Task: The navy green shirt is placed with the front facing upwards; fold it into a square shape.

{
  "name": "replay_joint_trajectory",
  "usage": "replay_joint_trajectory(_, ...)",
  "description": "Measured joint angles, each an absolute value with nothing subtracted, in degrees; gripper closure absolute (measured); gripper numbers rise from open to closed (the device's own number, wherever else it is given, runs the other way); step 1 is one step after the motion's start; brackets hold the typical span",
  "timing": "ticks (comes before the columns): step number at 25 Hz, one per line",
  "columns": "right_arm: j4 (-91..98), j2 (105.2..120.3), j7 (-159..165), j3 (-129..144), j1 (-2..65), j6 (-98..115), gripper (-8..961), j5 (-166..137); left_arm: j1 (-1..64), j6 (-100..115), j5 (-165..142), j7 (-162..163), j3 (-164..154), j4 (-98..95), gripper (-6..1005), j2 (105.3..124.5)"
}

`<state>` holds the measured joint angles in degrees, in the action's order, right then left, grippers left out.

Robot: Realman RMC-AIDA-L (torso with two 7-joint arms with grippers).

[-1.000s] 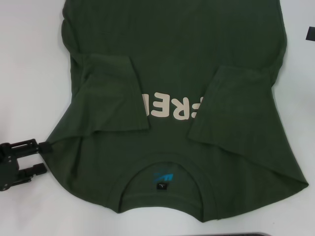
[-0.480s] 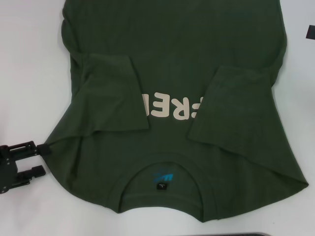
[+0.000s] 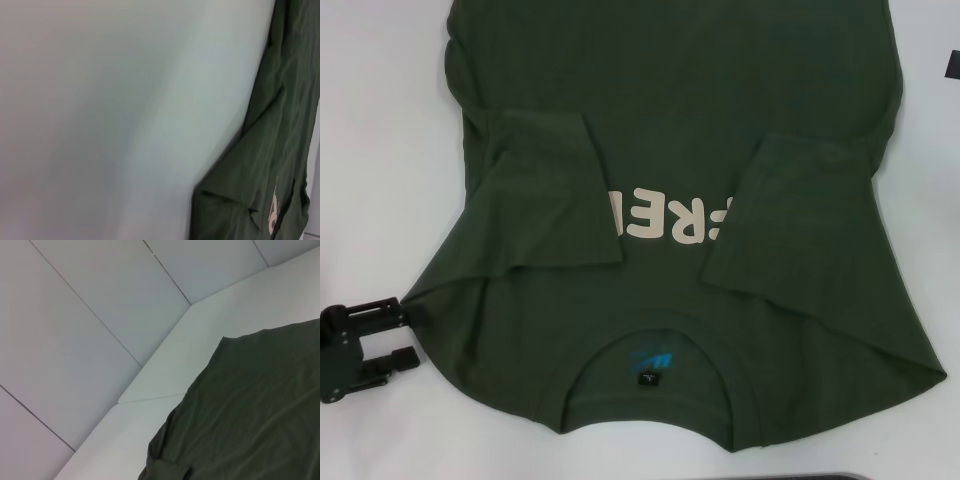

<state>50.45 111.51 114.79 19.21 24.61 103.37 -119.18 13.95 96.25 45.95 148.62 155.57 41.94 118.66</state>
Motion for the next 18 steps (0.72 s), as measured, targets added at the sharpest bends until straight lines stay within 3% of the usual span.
replay_joint_trajectory(18, 49.7, 111.29, 114.8, 19.1, 24.6, 103.5, 235, -119.2, 15.5, 95.8, 45.6, 148.5, 155.4, 41.9, 366, 119.29)
